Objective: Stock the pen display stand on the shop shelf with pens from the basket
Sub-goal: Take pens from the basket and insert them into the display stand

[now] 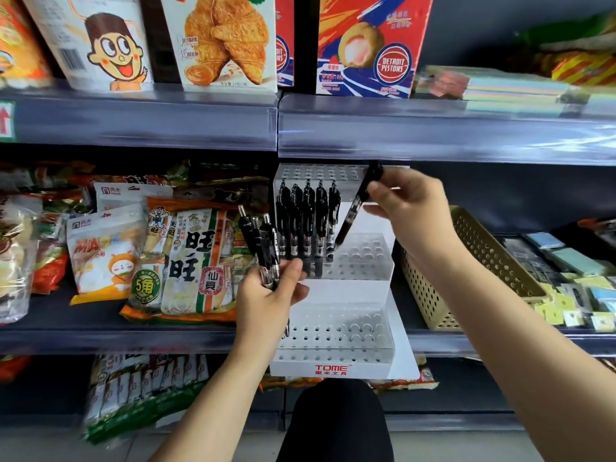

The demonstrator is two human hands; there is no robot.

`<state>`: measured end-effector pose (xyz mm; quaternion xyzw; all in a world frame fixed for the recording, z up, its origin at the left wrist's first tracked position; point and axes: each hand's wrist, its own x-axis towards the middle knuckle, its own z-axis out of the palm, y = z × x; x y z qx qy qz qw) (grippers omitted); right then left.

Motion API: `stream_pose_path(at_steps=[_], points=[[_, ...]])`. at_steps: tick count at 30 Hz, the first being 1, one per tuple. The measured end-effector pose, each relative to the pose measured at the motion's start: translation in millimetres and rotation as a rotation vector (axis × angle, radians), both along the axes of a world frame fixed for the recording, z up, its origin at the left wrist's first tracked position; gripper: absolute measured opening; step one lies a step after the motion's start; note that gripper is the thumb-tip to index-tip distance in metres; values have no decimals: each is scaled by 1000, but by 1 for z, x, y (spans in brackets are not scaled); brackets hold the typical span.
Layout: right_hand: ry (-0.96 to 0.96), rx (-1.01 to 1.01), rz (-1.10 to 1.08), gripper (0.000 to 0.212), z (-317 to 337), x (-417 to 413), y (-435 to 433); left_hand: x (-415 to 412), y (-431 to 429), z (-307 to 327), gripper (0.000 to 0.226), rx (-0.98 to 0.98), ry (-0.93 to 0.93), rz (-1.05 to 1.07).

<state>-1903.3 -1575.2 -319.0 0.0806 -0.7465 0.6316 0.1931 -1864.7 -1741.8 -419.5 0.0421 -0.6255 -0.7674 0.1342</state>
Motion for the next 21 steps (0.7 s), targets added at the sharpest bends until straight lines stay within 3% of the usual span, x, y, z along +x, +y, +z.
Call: stream_pose_path(at_steps=[2,5,8,21], points=[[34,9,-79,15,2,-8,-2,-3,-4,-1,1,-24,-6,69],[48,126,-140,6,-4,-18,-7,-9,-10,-3,10,-73,-16,179],[47,217,-186,16,-10,-23,-9,-13,-15,-4,15,-114,-17,238],[29,555,-171,13,-29,-22,-18,-22,-18,-8,10,-242,-176,210]])
